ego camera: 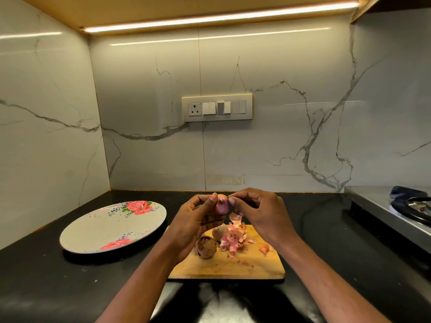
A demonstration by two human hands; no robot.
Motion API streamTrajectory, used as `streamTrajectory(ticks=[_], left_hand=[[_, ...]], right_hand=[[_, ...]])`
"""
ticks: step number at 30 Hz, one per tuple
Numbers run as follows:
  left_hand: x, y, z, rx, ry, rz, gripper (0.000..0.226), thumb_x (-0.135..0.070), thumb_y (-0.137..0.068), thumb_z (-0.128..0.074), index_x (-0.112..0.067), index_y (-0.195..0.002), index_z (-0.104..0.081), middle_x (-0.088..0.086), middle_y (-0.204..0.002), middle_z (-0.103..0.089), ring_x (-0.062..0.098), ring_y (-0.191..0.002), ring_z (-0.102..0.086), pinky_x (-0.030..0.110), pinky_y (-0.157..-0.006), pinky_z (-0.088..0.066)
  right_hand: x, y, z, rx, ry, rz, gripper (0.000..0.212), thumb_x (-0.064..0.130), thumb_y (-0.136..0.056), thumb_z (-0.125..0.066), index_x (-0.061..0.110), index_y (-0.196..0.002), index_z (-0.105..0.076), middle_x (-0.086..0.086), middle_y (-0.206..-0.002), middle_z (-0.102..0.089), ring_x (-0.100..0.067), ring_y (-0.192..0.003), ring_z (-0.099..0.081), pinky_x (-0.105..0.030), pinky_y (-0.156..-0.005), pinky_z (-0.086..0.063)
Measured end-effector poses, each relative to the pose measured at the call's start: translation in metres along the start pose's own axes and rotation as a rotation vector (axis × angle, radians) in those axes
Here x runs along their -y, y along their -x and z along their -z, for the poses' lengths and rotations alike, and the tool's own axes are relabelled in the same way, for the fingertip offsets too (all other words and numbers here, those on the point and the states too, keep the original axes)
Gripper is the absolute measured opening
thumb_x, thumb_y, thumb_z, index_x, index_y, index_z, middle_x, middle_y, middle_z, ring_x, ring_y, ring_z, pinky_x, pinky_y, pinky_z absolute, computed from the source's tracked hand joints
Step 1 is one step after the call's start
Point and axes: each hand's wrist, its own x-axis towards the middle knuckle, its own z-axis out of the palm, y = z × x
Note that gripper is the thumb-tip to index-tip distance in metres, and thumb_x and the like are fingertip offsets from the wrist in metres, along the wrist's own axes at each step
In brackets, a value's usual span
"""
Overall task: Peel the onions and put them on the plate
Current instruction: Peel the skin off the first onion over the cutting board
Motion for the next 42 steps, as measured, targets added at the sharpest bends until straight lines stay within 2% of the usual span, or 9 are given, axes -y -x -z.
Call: streamTrajectory(ticks=[6, 17, 23, 26, 29, 35, 37, 39, 42], left_hand=[[0.0010, -0.0003, 0.0012, 0.016, -0.056, -0.024, 0.041, -0.034, -0.084, -0.065, -0.009, -0.116, -0.063, 0.008, -0.099, -0.076, 0.019, -0.090, -0.074, 0.031, -0.081, -0.058], [0.0017, -0.0013, 0.0019, 0.036, -0.061, -0.030, 0.035, -0.032, -0.087, -0.062, -0.010, -0.114, -0.065, 0.005, -0.098, -0.076, 0.017, -0.087, -0.073, 0.029, -0.080, -0.057], [0.0012, -0.0009, 0.0006, 0.022, 0.012, -0.035, 0.035, -0.034, -0.087, -0.060, -0.013, -0.113, -0.069, 0.009, -0.105, -0.075, 0.019, -0.091, -0.071, 0.032, -0.083, -0.057], [0.0004, -0.0009, 0.0009, 0.000, 0.031, -0.035, 0.035, -0.034, -0.088, -0.059, -0.014, -0.114, -0.070, 0.009, -0.105, -0.075, 0.020, -0.093, -0.072, 0.032, -0.082, -0.058], [-0.0001, -0.0003, 0.0013, -0.010, 0.026, -0.047, 0.033, -0.032, -0.092, -0.057, -0.012, -0.117, -0.068, 0.008, -0.106, -0.075, 0.021, -0.094, -0.073, 0.032, -0.080, -0.057], [-0.0010, 0.0001, 0.0000, -0.007, 0.034, -0.042, 0.031, -0.029, -0.093, -0.058, -0.009, -0.115, -0.065, 0.007, -0.099, -0.076, 0.019, -0.087, -0.074, 0.031, -0.076, -0.058], [-0.0008, -0.0001, -0.0001, -0.005, 0.038, -0.036, 0.029, -0.028, -0.094, -0.058, -0.010, -0.114, -0.067, 0.008, -0.100, -0.075, 0.019, -0.087, -0.073, 0.031, -0.077, -0.058], [0.0001, -0.0001, 0.0000, -0.009, 0.036, -0.031, 0.026, -0.027, -0.096, -0.056, -0.011, -0.113, -0.068, 0.009, -0.102, -0.075, 0.019, -0.087, -0.072, 0.032, -0.078, -0.057], [0.0016, -0.0005, 0.0007, -0.017, 0.030, -0.023, 0.025, -0.025, -0.098, -0.055, -0.012, -0.115, -0.069, 0.011, -0.104, -0.074, 0.019, -0.089, -0.071, 0.031, -0.078, -0.057]], right_hand=[[0.0004, 0.0018, 0.0016, -0.011, 0.095, 0.115, 0.016, 0.032, -0.087, -0.075, 0.024, -0.100, -0.080, 0.015, -0.085, -0.075, 0.003, -0.079, -0.069, -0.010, -0.064, -0.052], [0.0000, 0.0019, -0.0006, -0.053, 0.123, 0.115, 0.011, 0.026, -0.090, -0.074, 0.019, -0.097, -0.078, 0.012, -0.083, -0.073, 0.001, -0.079, -0.068, -0.010, -0.064, -0.052], [0.0007, 0.0015, -0.0018, 0.010, -0.032, 0.010, 0.018, 0.026, -0.094, -0.068, 0.024, -0.111, -0.075, 0.011, -0.096, -0.075, -0.004, -0.088, -0.071, -0.027, -0.078, -0.061], [0.0049, 0.0013, 0.0003, 0.067, -0.105, -0.026, 0.021, 0.032, -0.093, -0.069, 0.026, -0.112, -0.074, 0.012, -0.097, -0.075, -0.004, -0.089, -0.071, -0.023, -0.077, -0.059], [0.0056, 0.0017, 0.0003, 0.114, -0.150, -0.043, 0.032, 0.037, -0.082, -0.077, 0.025, -0.112, -0.074, 0.013, -0.098, -0.076, -0.002, -0.094, -0.071, -0.021, -0.080, -0.058], [0.0022, 0.0009, -0.0035, 0.077, -0.352, -0.106, 0.026, 0.026, -0.077, -0.082, 0.020, -0.102, -0.079, 0.007, -0.097, -0.078, -0.010, -0.096, -0.072, -0.026, -0.084, -0.058], [0.0013, 0.0006, -0.0038, 0.074, -0.402, -0.137, 0.021, 0.023, -0.080, -0.080, 0.019, -0.101, -0.080, 0.003, -0.096, -0.078, -0.013, -0.092, -0.072, -0.025, -0.077, -0.057], [0.0010, 0.0005, -0.0043, 0.057, -0.450, -0.185, 0.015, 0.021, -0.083, -0.078, 0.019, -0.098, -0.080, -0.002, -0.090, -0.077, -0.015, -0.080, -0.070, -0.024, -0.070, -0.056], [0.0002, 0.0007, -0.0050, 0.037, -0.463, -0.214, 0.011, 0.020, -0.087, -0.075, 0.017, -0.097, -0.079, -0.005, -0.085, -0.076, -0.015, -0.072, -0.067, -0.025, -0.068, -0.056]])
